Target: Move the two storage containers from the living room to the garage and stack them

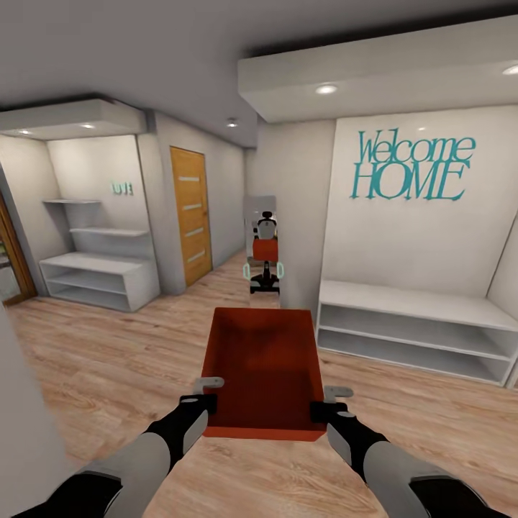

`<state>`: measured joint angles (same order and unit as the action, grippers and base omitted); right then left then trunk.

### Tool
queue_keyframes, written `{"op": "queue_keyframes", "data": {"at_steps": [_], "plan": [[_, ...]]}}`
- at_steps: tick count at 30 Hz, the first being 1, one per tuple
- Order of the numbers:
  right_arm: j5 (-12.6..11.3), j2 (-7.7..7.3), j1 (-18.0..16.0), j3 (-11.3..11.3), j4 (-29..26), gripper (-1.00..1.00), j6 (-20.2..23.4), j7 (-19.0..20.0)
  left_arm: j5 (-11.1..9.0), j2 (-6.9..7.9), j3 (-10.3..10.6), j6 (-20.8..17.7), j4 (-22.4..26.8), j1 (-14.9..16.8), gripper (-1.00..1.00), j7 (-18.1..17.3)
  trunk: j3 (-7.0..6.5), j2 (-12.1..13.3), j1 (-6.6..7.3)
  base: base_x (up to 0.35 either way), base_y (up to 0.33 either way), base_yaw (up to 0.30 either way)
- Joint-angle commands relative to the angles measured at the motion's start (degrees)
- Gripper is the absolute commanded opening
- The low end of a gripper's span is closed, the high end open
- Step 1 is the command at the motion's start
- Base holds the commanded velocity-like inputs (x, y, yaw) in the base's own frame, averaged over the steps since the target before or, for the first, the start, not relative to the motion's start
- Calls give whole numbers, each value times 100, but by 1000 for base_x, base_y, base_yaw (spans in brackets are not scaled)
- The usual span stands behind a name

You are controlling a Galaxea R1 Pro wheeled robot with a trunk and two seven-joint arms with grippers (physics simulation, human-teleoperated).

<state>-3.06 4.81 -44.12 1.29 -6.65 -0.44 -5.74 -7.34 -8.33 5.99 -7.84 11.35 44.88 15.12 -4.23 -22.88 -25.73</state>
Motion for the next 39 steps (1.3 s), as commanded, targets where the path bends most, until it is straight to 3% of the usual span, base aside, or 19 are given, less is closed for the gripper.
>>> {"op": "queue_keyframes", "data": {"at_steps": [1,20,39], "plan": [[-112,3,0,65,17,-100,1,-15,127,7,-36,-33,34,4,-100,123,2,-4,-5,322,0,0],[-113,3,0,65,18,-100,9,-15,127,7,-36,-33,34,4,-100,123,2,-4,-5,322,0,5],[-114,-6,-1,65,15,-100,9,-15,126,7,-36,-33,34,4,-100,123,2,-4,-5,322,0,159]]}}
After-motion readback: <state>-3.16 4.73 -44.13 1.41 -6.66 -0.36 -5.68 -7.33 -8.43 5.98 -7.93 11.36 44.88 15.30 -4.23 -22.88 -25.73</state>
